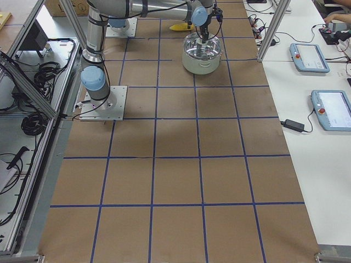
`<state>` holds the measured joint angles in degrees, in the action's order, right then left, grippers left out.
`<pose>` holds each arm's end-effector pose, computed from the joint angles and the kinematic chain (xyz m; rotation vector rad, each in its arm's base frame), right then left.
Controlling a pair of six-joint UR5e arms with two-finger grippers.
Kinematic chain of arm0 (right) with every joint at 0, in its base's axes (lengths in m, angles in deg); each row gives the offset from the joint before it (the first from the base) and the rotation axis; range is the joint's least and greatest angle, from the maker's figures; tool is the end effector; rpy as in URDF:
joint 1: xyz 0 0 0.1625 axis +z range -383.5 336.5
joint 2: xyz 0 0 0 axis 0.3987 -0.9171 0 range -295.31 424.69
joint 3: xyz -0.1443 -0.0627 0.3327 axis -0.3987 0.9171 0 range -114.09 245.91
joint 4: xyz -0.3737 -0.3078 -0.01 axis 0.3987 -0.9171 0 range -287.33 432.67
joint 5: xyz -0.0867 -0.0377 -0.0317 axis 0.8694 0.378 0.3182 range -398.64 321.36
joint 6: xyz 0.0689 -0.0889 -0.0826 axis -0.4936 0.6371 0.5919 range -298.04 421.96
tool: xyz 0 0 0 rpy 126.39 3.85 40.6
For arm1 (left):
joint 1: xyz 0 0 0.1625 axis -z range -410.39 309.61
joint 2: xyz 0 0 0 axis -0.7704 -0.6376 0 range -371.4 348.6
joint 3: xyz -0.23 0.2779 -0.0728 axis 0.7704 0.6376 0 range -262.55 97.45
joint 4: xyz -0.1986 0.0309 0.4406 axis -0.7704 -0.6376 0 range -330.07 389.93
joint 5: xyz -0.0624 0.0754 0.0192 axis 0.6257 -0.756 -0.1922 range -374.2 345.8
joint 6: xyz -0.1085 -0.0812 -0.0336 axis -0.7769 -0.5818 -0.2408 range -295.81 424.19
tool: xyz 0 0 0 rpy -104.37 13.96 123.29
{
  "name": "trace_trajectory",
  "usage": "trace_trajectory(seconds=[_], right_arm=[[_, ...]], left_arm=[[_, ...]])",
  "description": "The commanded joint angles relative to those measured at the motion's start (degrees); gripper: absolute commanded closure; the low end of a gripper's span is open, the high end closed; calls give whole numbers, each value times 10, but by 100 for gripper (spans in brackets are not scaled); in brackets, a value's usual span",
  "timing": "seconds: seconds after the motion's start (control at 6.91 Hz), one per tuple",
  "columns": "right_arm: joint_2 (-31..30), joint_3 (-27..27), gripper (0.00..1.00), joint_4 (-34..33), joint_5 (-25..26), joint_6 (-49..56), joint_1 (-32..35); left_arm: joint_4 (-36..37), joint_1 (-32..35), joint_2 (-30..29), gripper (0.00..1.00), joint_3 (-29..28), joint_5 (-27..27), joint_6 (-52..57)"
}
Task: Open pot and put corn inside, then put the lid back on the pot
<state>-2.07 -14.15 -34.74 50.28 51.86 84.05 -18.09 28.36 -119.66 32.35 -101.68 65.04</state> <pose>0.3429 -0.6338 0.2615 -0.2024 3.0979 -0.1011 -0.0291 -0.5683 0.0520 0.2812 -3.0827 -0.0246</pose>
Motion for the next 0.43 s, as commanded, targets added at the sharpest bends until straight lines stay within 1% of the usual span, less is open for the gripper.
trace_trajectory(seconds=[0.0, 0.14, 0.29], right_arm=[[-4, 31, 73, 51, 3, 1, -1], [-11, 33, 73, 54, 3, 13, -6], [-15, 33, 73, 66, 4, 33, -8]], left_arm=[[36, 0, -6, 66, 12, 21, 1], [42, 0, -5, 86, 11, 22, -1], [43, 0, 1, 93, 2, 24, -5]])
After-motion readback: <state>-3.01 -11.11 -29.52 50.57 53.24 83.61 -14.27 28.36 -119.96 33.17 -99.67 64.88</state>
